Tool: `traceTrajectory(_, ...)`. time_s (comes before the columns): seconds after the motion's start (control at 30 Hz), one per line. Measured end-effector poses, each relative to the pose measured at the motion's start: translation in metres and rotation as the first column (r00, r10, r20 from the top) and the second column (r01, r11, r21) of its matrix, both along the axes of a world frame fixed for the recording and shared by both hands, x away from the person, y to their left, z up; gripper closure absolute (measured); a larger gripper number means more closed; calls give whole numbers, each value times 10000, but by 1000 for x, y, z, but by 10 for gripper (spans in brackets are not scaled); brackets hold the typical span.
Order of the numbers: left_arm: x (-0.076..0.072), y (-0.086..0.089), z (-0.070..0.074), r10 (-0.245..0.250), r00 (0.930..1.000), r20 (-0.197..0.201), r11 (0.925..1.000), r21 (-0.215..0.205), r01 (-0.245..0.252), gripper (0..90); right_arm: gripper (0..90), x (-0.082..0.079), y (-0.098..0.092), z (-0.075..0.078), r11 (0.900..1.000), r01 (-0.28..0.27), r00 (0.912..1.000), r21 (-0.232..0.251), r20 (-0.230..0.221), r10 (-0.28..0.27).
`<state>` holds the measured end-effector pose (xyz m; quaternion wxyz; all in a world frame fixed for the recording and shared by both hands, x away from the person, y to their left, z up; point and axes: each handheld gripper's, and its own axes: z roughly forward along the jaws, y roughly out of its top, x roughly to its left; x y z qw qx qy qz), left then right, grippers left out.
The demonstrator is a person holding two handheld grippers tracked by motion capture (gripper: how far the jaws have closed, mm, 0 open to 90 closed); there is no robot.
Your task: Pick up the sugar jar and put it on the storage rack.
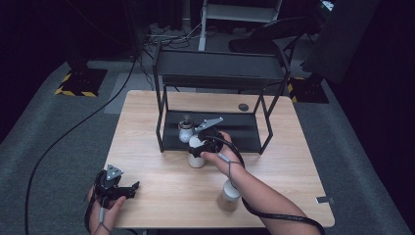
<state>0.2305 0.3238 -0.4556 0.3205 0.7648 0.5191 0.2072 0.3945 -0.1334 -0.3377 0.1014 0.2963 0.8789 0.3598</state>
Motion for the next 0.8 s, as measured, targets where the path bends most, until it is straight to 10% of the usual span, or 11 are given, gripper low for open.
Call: traceTrajectory(0.8,0,0,0,-1,10000,-1,10000,0,1,45,332,3,-16,45,9984,324,9969,453,705,-356)
